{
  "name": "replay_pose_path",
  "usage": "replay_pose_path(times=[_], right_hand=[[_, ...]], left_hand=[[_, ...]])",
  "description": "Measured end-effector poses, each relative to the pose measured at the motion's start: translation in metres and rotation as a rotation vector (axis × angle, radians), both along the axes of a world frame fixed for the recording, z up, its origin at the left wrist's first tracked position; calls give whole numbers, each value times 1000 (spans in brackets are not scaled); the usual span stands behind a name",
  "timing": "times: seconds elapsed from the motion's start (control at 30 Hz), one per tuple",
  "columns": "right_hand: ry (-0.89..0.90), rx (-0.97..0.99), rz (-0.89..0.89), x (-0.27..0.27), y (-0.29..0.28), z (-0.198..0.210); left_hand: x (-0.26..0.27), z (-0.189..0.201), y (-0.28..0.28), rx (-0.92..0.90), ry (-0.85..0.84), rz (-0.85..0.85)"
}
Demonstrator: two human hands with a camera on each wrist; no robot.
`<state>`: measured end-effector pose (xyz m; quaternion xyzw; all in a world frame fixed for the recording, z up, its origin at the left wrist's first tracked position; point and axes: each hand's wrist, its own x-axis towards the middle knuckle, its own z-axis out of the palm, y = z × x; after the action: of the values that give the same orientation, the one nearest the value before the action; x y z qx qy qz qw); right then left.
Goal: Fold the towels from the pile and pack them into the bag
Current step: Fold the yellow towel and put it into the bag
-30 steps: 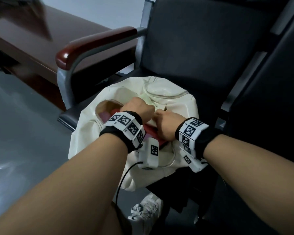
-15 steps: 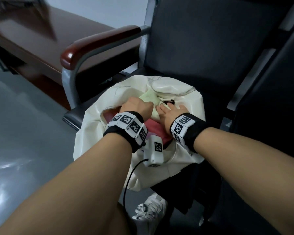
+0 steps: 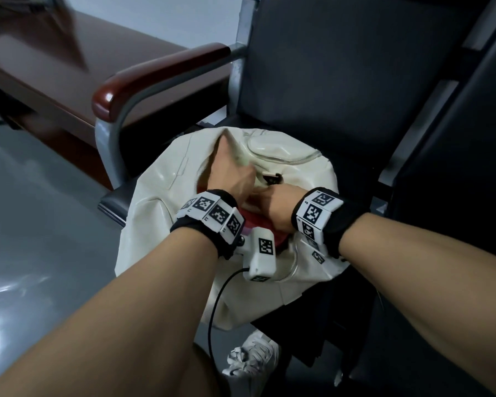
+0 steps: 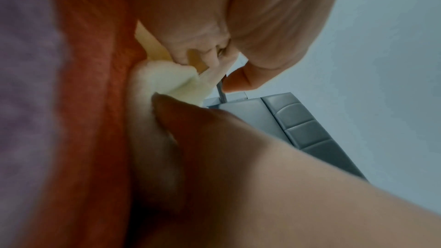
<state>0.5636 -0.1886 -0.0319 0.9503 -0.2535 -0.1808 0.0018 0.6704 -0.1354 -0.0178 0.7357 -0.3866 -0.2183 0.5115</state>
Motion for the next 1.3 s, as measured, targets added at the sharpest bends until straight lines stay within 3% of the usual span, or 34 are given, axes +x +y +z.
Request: replay_pose_path(times=[0.17, 0.37, 0.5, 0.6, 0.63, 0.73, 1.0, 1.07, 1.17, 1.3], right_hand=[[8, 76, -12, 3, 2, 8], [106, 107, -94, 11, -4, 6], [-83, -83, -100, 15, -10, -21], [34, -51, -117, 14, -2, -9], [21, -36, -128, 12, -1, -6], [-78, -40, -209, 1, -3, -2], [-117, -300, -400, 0, 5, 3], [-69, -323, -400, 1, 9, 0], [92, -159, -315, -7, 13, 5], [103, 1, -214, -21, 17, 34]], left_hand=[[-2, 5, -5, -166, 144, -13], [2, 21, 0, -249, 110, 80], [5, 11, 4, -23, -65, 77], [7, -7, 0, 343, -209, -211], [8, -9, 1, 404, -215, -236], [6, -8, 2, 476, -241, -254], [-5, -16, -4, 625, -208, -251], [-7, -16, -1, 635, -265, -256], [-8, -15, 0, 708, -274, -248], [-14, -14, -4, 679, -310, -256]])
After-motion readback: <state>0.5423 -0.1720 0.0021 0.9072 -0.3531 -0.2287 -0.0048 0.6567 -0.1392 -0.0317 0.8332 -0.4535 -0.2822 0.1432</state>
